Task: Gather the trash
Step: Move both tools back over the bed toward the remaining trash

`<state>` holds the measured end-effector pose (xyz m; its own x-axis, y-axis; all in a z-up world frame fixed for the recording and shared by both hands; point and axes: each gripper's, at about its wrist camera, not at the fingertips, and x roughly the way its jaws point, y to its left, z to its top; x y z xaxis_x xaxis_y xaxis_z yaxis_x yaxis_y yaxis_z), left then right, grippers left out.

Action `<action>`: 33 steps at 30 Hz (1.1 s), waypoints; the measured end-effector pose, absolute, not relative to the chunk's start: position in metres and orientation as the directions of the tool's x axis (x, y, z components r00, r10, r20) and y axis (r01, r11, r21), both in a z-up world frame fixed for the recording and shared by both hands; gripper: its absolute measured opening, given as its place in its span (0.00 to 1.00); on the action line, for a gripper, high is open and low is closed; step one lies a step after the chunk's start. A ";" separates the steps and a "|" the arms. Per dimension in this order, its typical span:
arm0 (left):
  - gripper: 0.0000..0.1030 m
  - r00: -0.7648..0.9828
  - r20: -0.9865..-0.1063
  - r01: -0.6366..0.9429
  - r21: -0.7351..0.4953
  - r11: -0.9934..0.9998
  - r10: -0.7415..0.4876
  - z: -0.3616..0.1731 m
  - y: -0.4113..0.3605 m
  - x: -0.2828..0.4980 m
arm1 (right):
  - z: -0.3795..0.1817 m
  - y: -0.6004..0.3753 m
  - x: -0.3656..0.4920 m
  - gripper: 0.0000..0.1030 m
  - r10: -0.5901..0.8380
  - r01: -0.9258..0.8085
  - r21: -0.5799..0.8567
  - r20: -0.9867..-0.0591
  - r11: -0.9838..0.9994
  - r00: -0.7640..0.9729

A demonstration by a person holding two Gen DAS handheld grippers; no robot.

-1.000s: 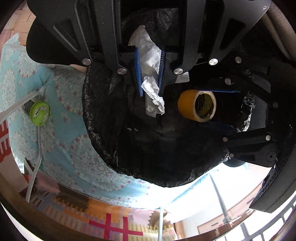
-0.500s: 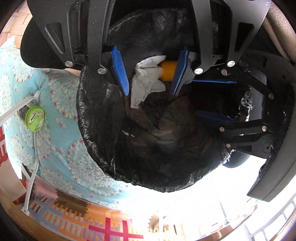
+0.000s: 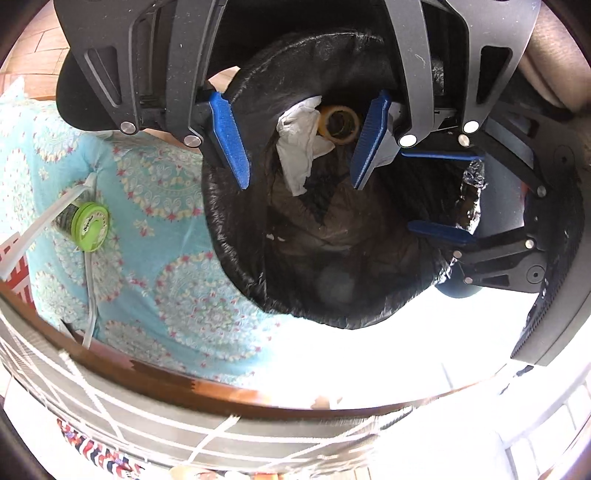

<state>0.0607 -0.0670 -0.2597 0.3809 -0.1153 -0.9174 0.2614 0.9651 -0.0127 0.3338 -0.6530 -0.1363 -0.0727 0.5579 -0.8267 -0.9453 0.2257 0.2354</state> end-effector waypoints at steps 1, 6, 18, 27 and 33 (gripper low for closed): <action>0.57 0.392 -0.912 0.257 -0.014 0.966 -0.118 -0.253 -0.066 0.057 | -0.133 -0.655 0.335 0.55 0.564 -0.944 0.238 -0.823 0.229 -0.070; 0.62 0.464 -0.877 0.248 -0.007 0.969 -0.125 -0.221 -0.061 0.051 | -0.113 -0.662 0.339 0.55 0.596 -0.945 0.232 -0.801 0.231 -0.051; 0.63 0.627 -0.758 0.264 -0.011 0.964 -0.180 -0.129 -0.050 0.039 | -0.038 -0.680 0.339 0.55 0.718 -0.963 0.208 -0.696 0.173 -0.021; 0.63 0.696 -0.704 0.212 0.017 0.977 -0.139 -0.093 -0.024 0.057 | 0.000 -0.666 0.353 0.55 0.770 -0.974 0.167 -0.637 0.153 0.012; 0.67 0.712 -0.695 0.138 0.005 0.990 -0.096 -0.082 0.009 0.083 | 0.009 -0.648 0.372 0.56 0.779 -0.974 0.136 -0.624 0.180 0.057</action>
<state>0.0827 0.0094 -0.0818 0.7125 -0.0956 -0.6951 0.1375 0.9905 0.0047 0.3717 -0.6485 0.0089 0.0569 0.7793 -0.6241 -0.9742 0.1802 0.1362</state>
